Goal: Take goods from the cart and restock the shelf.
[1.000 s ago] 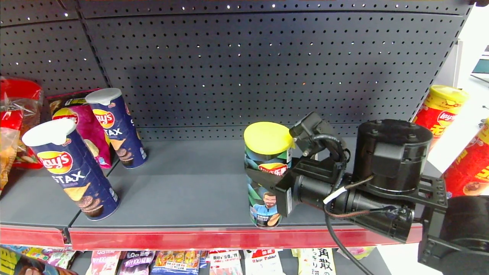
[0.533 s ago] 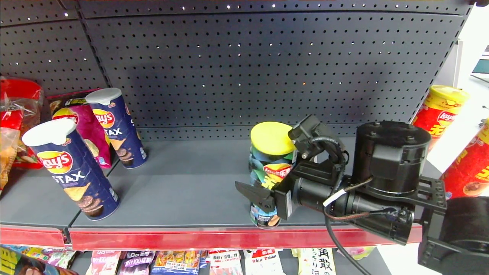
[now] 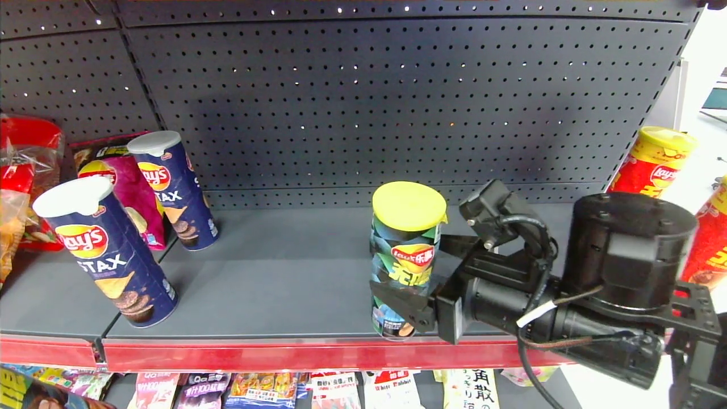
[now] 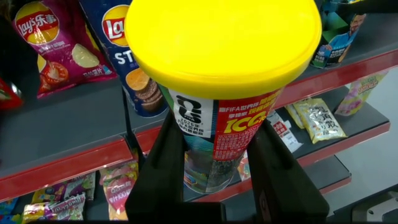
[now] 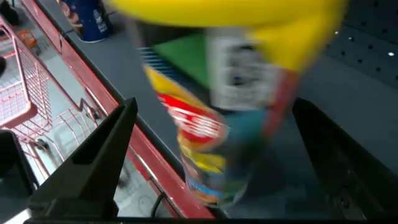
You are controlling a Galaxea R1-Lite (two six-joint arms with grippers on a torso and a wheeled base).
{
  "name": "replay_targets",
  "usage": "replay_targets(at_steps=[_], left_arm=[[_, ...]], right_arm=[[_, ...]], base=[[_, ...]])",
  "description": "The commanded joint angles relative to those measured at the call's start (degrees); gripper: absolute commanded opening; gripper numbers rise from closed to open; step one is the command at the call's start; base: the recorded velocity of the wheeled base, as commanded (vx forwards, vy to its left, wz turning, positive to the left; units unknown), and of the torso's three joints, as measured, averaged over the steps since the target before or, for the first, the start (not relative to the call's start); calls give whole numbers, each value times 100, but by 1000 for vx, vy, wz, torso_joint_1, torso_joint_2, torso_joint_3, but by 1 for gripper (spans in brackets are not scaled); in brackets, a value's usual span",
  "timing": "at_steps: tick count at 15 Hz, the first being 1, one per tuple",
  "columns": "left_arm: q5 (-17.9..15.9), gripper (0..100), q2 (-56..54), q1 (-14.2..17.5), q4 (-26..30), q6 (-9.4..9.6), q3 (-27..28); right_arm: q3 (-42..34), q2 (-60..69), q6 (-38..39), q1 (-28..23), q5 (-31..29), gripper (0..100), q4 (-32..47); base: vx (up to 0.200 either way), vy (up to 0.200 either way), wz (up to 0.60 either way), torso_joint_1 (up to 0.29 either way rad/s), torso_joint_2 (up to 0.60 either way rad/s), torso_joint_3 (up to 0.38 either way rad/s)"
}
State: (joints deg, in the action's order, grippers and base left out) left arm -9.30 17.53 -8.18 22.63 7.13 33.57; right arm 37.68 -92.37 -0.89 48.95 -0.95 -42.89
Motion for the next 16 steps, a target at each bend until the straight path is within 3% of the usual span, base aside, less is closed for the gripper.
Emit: replay_targets(at_steps=[1,5,7,9,11,13,16], left_arm=[[-10,0,5,-8,5,-1,0],[130,0,84,1,5,16,0],[297,0,172,1,-4,43,-61],[341,0,181,1,-92,34,-123],[385,0,189,-8,-153,43,-114],[341,0,172,-17,-188,51,-105],[359,0,207,-17,-197,394,-61]], right_arm=[[-446,659,71,1,-2,100,0],[-1474,1757,-69,-104,-10,100,8],[-1870,2293,-421,-500,-37,100,158],[-1896,2513,-720,-975,-195,100,395],[-1835,2733,-825,-1124,-511,100,501],[-1808,3287,-895,-1361,-652,100,1256],[-1659,4526,-904,-1880,-731,100,3032]], base=[[0,0,0,0,0,0],[0,0,0,0,0,0],[0,0,0,0,0,0],[0,0,0,0,0,0],[0,0,0,0,0,0],[0,0,0,0,0,0],[0,0,0,0,0,0]])
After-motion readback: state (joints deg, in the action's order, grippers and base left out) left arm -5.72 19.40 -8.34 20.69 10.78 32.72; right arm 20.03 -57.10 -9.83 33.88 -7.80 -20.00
